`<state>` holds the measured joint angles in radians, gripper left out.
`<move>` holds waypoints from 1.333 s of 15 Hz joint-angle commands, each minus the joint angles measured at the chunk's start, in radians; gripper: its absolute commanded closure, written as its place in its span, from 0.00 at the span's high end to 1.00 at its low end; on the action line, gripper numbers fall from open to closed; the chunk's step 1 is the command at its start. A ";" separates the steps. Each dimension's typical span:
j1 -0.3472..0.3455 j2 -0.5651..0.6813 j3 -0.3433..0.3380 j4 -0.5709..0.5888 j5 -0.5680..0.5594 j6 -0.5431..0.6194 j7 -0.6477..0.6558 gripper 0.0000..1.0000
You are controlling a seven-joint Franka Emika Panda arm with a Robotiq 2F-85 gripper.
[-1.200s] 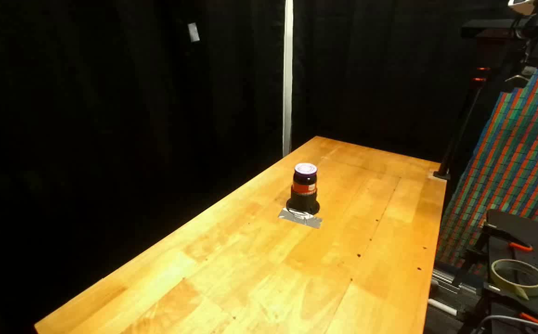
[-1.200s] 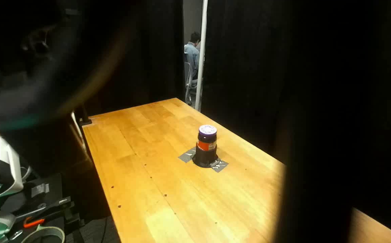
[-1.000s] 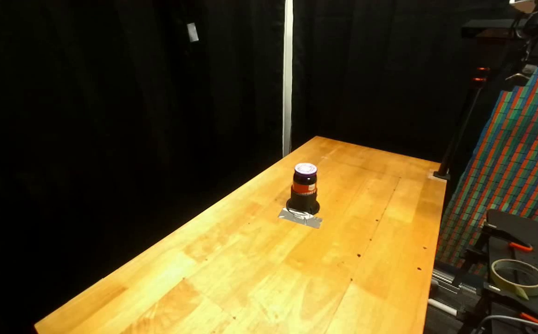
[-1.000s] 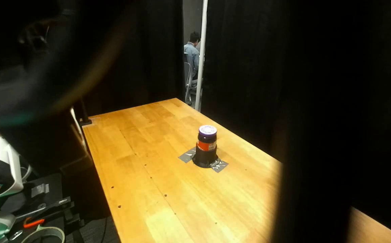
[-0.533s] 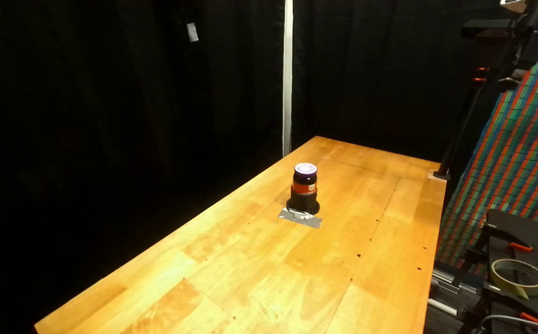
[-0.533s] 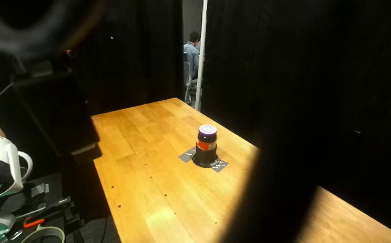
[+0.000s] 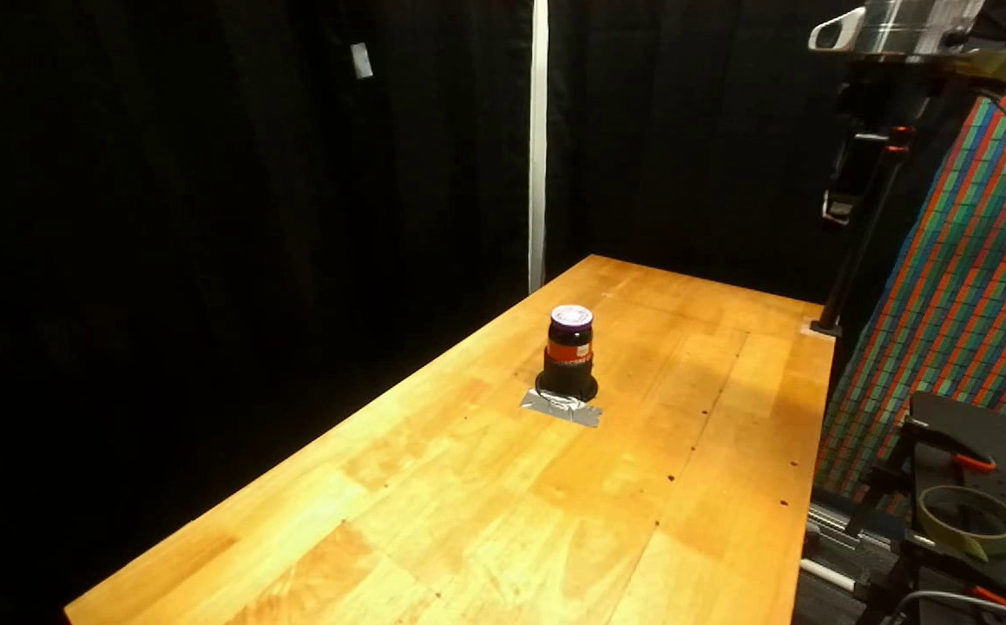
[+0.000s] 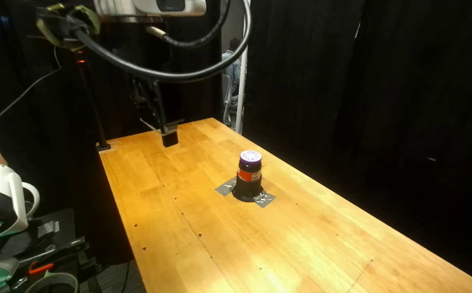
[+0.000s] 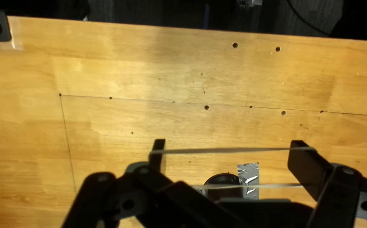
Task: Place the elastic over the bottom of the cup
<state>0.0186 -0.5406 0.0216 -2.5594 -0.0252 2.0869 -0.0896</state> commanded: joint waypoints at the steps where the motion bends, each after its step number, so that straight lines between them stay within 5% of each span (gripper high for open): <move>1: 0.027 0.172 0.055 0.086 -0.014 0.109 0.066 1.00; 7: 0.058 0.387 0.072 0.198 -0.001 0.277 0.064 1.00; 20: 0.119 0.840 0.100 0.632 -0.017 0.284 0.089 1.00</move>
<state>0.1305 0.1985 0.1268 -2.0428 -0.0260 2.3649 -0.0152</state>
